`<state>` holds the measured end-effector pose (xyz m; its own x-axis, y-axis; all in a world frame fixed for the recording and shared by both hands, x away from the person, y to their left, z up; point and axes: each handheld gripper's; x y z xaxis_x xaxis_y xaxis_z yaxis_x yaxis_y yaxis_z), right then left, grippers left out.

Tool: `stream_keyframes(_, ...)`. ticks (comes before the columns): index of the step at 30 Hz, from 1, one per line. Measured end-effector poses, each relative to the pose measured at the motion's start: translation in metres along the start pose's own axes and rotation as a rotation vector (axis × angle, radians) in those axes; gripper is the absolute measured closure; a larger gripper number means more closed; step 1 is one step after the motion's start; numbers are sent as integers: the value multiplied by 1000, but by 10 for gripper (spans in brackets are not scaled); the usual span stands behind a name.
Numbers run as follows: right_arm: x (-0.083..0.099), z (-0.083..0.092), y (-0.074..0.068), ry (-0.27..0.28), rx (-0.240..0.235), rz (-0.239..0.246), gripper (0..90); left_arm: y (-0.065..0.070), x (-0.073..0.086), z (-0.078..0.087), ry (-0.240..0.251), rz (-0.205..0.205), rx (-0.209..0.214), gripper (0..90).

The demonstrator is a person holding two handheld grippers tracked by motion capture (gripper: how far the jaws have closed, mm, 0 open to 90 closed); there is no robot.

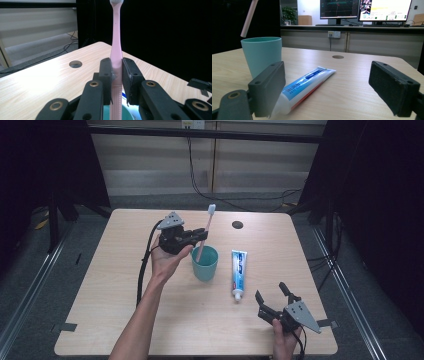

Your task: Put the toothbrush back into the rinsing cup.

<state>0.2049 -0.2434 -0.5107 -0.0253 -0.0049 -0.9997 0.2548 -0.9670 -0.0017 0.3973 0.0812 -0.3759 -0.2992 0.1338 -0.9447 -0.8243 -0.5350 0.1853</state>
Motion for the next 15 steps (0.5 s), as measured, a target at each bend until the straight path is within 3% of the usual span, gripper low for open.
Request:
stream_keyframes(7,0,0,0,-1,-3,1,132,1,11,-9,-18,-4,11,788)
stream_keyframes(15,0,0,0,1,0,2,132,0,19,-4,-25,-5,11,788)
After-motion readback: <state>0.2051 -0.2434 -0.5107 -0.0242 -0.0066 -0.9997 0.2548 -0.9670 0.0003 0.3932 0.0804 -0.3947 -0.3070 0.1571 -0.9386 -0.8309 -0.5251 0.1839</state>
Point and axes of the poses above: each handheld gripper's, and its own axes: z roughly backward along the jaws, x roughly out of its underside, y roughly to its right, and after that the axes turned 1 degree about z, right-handed
